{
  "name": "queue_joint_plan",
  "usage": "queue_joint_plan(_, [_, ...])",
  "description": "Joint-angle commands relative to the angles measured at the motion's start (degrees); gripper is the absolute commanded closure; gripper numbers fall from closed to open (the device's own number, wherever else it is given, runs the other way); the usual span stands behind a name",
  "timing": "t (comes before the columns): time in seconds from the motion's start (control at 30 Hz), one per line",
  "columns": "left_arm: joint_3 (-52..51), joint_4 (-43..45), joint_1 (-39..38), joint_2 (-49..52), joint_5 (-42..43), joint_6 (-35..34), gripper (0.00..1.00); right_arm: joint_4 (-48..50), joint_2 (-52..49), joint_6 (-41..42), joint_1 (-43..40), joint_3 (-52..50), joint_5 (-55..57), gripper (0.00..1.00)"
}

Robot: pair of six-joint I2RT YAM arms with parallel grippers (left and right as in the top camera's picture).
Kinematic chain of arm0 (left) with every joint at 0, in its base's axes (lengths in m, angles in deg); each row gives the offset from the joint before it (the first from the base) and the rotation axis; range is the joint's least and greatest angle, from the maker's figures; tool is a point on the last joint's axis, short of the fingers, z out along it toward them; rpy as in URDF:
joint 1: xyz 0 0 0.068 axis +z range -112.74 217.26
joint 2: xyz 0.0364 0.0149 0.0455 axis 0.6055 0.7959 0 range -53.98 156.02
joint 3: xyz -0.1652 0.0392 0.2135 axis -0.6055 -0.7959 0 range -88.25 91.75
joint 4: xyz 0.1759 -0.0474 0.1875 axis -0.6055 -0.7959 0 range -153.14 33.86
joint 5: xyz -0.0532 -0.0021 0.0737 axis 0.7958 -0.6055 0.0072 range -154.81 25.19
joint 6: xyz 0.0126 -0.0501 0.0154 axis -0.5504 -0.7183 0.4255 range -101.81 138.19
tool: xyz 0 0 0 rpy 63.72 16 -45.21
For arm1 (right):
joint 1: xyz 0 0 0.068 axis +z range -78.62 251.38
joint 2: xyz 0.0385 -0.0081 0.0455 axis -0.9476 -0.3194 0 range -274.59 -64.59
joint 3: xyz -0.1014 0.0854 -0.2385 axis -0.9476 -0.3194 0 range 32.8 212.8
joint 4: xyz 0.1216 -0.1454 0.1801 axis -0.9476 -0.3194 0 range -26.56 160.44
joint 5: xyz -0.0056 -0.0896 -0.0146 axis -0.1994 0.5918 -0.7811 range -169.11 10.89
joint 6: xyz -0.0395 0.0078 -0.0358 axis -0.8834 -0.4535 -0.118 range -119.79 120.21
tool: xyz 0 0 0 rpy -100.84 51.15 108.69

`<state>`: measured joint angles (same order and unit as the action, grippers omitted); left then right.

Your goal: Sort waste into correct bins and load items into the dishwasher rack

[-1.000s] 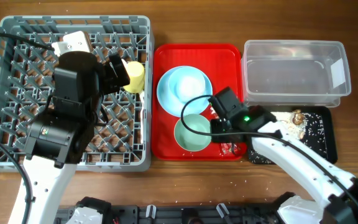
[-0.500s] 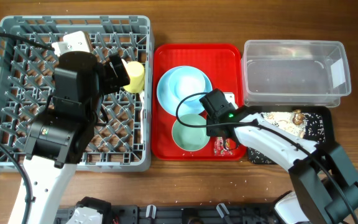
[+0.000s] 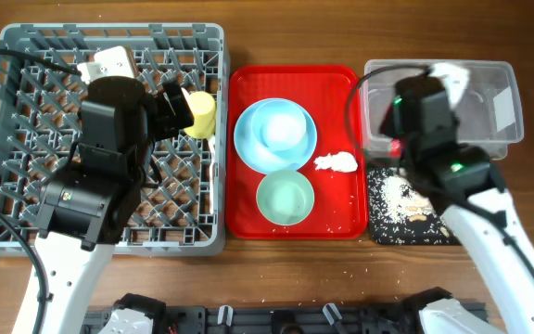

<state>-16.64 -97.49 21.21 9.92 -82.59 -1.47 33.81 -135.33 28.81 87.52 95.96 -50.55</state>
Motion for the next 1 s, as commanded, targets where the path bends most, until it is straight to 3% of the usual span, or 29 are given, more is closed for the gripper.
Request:
queue_joint_plan(0.0, [-0.1, 0.1, 0.2, -0.1, -0.7, -0.5, 0.00, 5.8, -4.7, -2.6, -9.0, -0.9, -4.0, 0.96])
queue_joint_plan(0.1, [-0.1, 0.1, 0.2, -0.1, -0.7, -0.5, 0.00, 13.3, -13.3, -3.6, -13.2, -0.9, -8.1, 0.90])
queue_joint_plan(0.13, [-0.1, 0.1, 0.2, -0.1, -0.7, -0.5, 0.00, 15.0, -15.6, -3.6, -13.5, -0.9, -8.1, 0.65])
queue_joint_plan(0.17, [-0.1, 0.1, 0.2, -0.1, -0.7, -0.5, 0.00, 16.0, -17.4, -3.8, -13.6, -0.9, -8.1, 0.52])
queue_joint_plan(0.2, [-0.1, 0.1, 0.2, -0.1, -0.7, -0.5, 0.00, 16.1, -18.3, -6.1, -13.6, -0.9, -10.0, 0.44])
queue_joint_plan(0.23, [-0.1, 0.1, 0.2, -0.1, -0.7, -0.5, 0.00, 15.9, -17.7, -9.4, -13.6, -0.9, -14.3, 0.12])
queue_joint_plan(0.27, [-0.1, 0.1, 0.2, -0.1, -0.7, -0.5, 0.00, 15.4, -16.4, -11.5, -13.6, -0.9, -16.9, 0.01])
queue_joint_plan(0.33, [-0.1, 0.1, 0.2, -0.1, -0.7, -0.5, 0.00, 11.7, -11.4, -12.0, -13.5, -0.7, -23.9, 0.00])
queue_joint_plan(0.4, [-0.1, 0.1, 0.2, -0.1, -0.7, -0.5, 0.00, 6.6, -3.9, -12.1, -13.4, -0.7, -38.3, 0.03])
queue_joint_plan(0.47, [-0.1, 0.1, 0.2, -0.1, -0.7, -0.5, 0.00, -1.1, 3.2, -12.3, -12.6, -0.8, -50.3, 0.24])
queue_joint_plan(0.5, [-0.1, 0.1, 0.2, -0.1, -0.7, -0.5, 0.00, -4.5, 4.7, -12.4, -11.1, -0.8, -50.0, 0.30])
queue_joint_plan(0.53, [-0.1, 0.1, 0.2, -0.1, -0.7, -0.5, 0.00, -7.4, 5.1, -13.9, -9.2, -0.8, -50.0, 0.44])
queue_joint_plan(0.57, [-0.1, 0.1, 0.2, -0.1, -0.7, -0.5, 0.00, -10.4, 4.3, -14.9, -5.8, -1.4, -48.4, 0.67])
queue_joint_plan(0.6, [-0.1, 0.1, 0.2, -0.1, -0.7, -0.5, 0.00, -10.6, 3.6, -14.9, -3.7, -2.5, -47.2, 0.72])
queue_joint_plan(0.73, [-0.1, 0.1, 0.2, -0.1, -0.7, -0.5, 0.00, -5.4, -0.4, -15.1, 4.5, -8.3, -42.8, 0.73])
queue_joint_plan(0.83, [-0.1, 0.1, 0.2, -0.1, -0.7, -0.5, 0.00, -2.8, -6.6, -15.2, 9.1, -9.4, -29.0, 0.70])
queue_joint_plan(0.9, [-0.1, 0.1, 0.2, -0.1, -0.7, -0.5, 0.00, -0.7, -10.7, -17.0, 9.2, -9.4, -27.0, 0.63])
queue_joint_plan(0.97, [-0.1, 0.1, 0.2, -0.1, -0.7, -0.5, 0.00, 1.0, -15.1, -17.3, 9.2, -9.4, -22.2, 0.49])
